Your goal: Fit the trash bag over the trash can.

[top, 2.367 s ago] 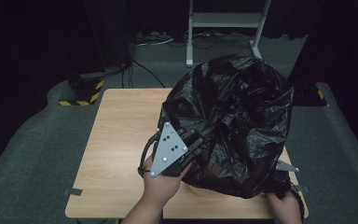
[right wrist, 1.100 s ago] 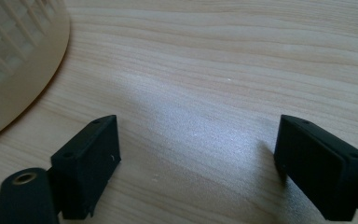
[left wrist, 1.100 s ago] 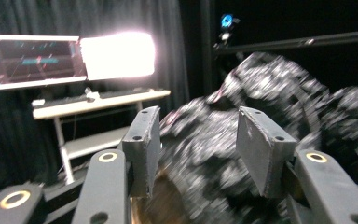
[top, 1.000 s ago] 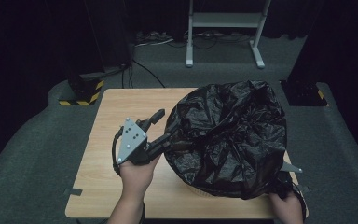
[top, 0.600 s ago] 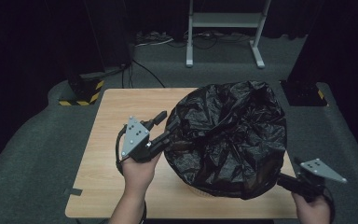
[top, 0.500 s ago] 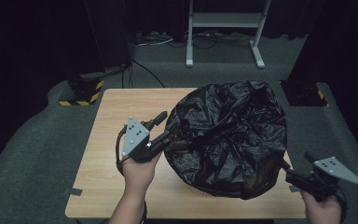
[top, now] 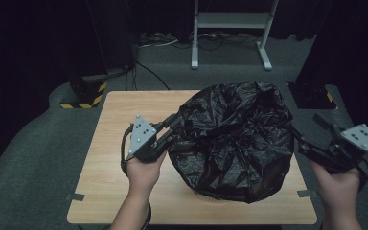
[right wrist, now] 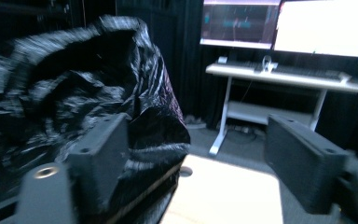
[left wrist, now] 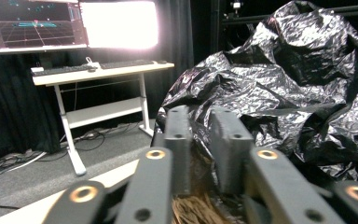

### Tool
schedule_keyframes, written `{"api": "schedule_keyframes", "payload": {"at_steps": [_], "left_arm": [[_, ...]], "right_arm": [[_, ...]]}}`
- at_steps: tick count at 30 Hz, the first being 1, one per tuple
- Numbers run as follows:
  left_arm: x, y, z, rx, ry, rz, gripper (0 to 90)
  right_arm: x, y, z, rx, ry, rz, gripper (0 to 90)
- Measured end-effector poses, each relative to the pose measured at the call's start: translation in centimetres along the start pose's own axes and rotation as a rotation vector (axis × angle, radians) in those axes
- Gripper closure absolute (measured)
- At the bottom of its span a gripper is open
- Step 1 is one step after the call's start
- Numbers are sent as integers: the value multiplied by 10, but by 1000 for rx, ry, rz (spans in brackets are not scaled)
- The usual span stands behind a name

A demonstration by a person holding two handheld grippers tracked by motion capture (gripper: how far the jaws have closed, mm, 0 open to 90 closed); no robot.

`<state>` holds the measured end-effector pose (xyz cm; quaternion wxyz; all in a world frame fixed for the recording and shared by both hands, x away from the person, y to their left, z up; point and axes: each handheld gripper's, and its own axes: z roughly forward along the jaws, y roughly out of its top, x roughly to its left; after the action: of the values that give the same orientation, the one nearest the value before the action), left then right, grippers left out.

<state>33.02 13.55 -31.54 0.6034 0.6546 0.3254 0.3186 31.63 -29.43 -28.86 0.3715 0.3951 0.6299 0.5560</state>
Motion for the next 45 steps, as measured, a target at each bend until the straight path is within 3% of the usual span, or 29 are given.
{"api": "schedule_keyframes", "payload": {"at_steps": [2,6,8,9,18,23,32,36,45], "left_arm": [[3,-2,3,14,3,-5,888],[9,-8,6,32,21,-14,899],[14,-12,7,35,36,-31,900],[15,-13,7,37,43,-37,900],[24,-39,13,91,91,-68,900],[23,-51,13,109,93,-80,900],[16,-76,10,148,82,-112,900],[12,-90,7,170,67,-123,900],[-4,-111,-2,207,28,-119,900]], "right_arm": [[-2,-3,16,46,39,16,430],[-2,-10,34,120,112,41,705],[0,-13,39,134,118,29,877],[0,-14,40,133,114,20,892],[0,-25,48,170,21,-25,891],[0,-37,52,193,7,-22,893],[8,-66,57,241,38,-14,897],[11,-88,61,283,59,7,899],[21,-123,62,338,104,31,900]]}}
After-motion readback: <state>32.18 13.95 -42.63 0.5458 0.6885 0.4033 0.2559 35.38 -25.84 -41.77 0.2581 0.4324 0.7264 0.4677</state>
